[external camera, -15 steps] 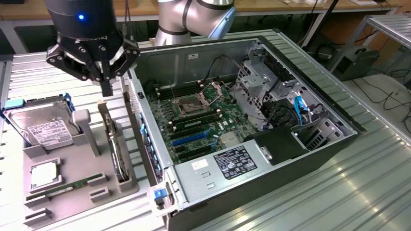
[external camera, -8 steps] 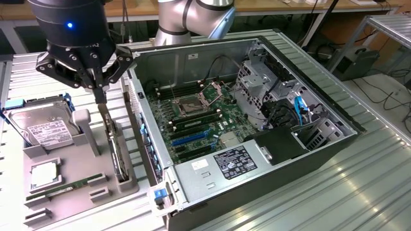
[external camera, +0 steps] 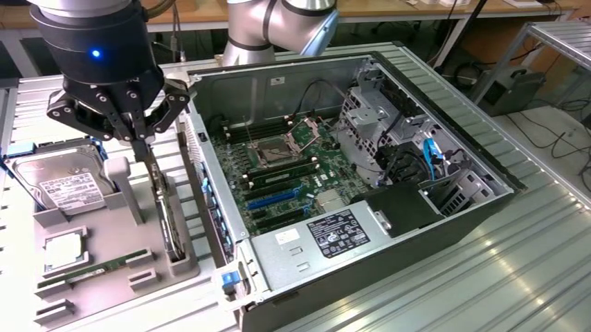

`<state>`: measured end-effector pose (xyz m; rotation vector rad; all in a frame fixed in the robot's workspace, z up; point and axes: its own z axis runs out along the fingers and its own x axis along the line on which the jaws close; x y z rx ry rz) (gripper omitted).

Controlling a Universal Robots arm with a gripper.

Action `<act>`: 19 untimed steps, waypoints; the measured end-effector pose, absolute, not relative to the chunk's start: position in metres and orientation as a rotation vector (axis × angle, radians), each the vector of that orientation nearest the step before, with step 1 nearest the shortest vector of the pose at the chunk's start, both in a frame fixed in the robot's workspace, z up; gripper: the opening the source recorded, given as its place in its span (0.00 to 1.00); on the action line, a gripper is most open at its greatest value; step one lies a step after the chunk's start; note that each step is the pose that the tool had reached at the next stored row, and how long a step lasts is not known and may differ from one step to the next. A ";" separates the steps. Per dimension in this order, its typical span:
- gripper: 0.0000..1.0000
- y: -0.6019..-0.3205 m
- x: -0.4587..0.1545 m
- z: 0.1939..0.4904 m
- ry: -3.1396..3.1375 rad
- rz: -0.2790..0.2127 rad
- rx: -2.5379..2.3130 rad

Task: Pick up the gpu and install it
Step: 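Reach for the gpu, then pick up the gpu and move the gpu toward the slot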

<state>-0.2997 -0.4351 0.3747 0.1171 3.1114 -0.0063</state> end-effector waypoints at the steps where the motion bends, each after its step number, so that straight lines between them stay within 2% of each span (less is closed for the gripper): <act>1: 0.11 -0.435 -0.300 0.375 3.111 -0.006 0.117; 13: 0.11 -0.435 -0.300 0.375 3.111 -0.006 0.117; 14: 0.17 -0.435 -0.300 0.375 3.111 -0.006 0.117; 15: 0.17 -0.435 -0.300 0.375 3.111 -0.006 0.117; 16: 0.24 -0.435 -0.300 0.375 3.111 -0.006 0.117; 17: 0.36 -0.435 -0.300 0.373 3.110 -0.006 0.117; 19: 0.36 -0.445 -0.306 0.358 3.100 -0.006 0.117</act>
